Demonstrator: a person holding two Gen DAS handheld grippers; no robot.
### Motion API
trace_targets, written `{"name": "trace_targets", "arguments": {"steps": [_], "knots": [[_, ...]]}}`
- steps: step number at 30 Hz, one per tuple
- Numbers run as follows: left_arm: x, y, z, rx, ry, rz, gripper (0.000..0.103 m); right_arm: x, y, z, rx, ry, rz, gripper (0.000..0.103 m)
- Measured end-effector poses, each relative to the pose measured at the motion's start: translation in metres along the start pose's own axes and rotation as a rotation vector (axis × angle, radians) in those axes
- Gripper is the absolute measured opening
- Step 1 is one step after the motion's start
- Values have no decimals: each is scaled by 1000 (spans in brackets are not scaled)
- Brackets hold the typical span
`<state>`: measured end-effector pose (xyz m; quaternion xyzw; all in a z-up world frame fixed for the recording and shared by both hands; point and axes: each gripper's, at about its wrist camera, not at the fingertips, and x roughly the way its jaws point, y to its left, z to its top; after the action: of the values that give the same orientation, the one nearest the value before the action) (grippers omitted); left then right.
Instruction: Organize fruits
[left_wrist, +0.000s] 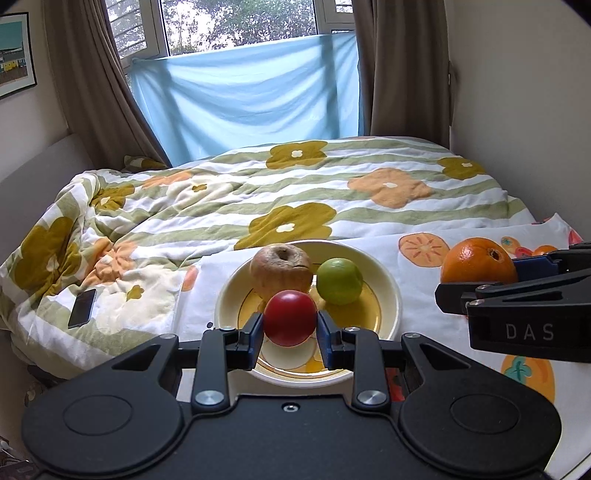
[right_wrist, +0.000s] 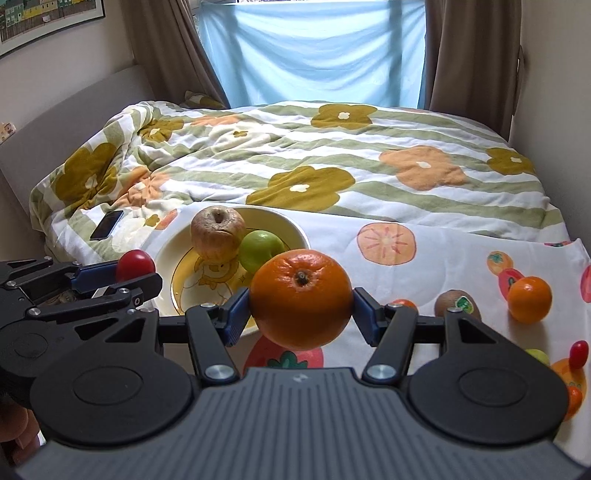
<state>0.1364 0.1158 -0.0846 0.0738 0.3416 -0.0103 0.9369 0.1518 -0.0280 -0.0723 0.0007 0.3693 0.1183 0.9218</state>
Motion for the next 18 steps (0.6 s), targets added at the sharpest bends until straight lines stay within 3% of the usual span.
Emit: {"name": "trace_targets", "arguments": {"steps": [9, 18], "knots": [[62, 36, 3, 34, 65, -37, 34, 52, 32, 8, 6, 66, -21, 74], [104, 42, 0, 100, 109, -72, 34, 82, 39, 12, 43, 111, -55, 74]]}}
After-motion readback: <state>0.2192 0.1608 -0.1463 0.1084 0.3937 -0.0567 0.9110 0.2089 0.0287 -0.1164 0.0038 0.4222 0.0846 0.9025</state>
